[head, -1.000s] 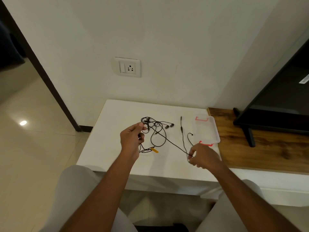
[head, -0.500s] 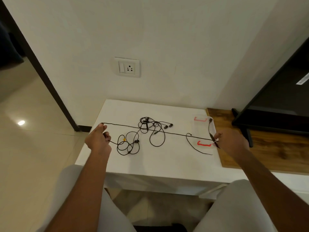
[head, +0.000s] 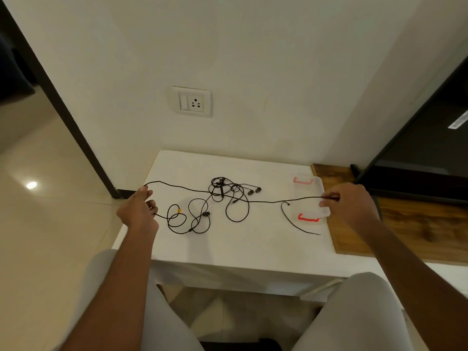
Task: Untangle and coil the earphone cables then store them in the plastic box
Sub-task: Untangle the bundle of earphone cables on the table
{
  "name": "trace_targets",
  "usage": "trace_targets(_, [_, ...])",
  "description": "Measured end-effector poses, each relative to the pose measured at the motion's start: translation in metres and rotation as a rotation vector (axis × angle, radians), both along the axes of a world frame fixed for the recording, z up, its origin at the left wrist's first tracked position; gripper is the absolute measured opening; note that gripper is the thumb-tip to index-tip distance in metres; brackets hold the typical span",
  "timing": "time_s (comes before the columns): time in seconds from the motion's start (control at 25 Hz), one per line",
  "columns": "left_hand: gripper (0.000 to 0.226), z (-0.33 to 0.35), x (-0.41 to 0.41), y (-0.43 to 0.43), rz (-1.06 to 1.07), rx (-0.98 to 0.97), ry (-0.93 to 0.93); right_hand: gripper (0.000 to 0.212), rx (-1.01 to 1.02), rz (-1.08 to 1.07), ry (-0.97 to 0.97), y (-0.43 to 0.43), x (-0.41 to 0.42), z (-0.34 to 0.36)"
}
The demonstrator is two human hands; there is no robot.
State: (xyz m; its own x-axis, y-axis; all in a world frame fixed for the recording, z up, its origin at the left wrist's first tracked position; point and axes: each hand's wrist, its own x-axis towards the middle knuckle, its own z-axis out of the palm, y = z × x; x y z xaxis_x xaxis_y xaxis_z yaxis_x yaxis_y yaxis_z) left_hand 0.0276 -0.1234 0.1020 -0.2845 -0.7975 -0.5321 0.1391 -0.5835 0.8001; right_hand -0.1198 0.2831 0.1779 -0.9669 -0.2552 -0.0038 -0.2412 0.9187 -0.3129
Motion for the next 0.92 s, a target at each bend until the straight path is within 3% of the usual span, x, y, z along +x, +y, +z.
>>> trace_targets(0.24, [0.012,0.013,-0.001,0.025,-0.187,-0.167,0.072,0.009,-0.035,0.285,0.068,-0.050,-0.047,0.015])
trace_targets(0.36, [0.001,0.015,-0.001,0.031,-0.263,-0.250,0.088,0.016,0.135,0.361,0.120,-0.067,-0.074,0.019])
trace_targets(0.44, [0.003,0.015,-0.002,0.037,-0.328,-0.286,0.066,0.031,0.367,0.365,0.170,-0.074,-0.082,0.023])
trace_targets(0.52, [0.005,0.015,-0.003,0.046,-0.443,-0.338,0.018,0.036,0.441,0.353,0.179,-0.078,-0.076,0.022])
trace_targets(0.76, [0.007,0.020,-0.008,0.069,-0.755,-0.515,-0.016,0.019,-0.168,0.234,-0.021,-0.098,0.016,-0.016])
trace_targets(0.92, [0.008,0.035,-0.009,0.088,-0.962,-0.584,0.019,0.040,-0.587,0.300,-0.263,-0.120,0.083,-0.046])
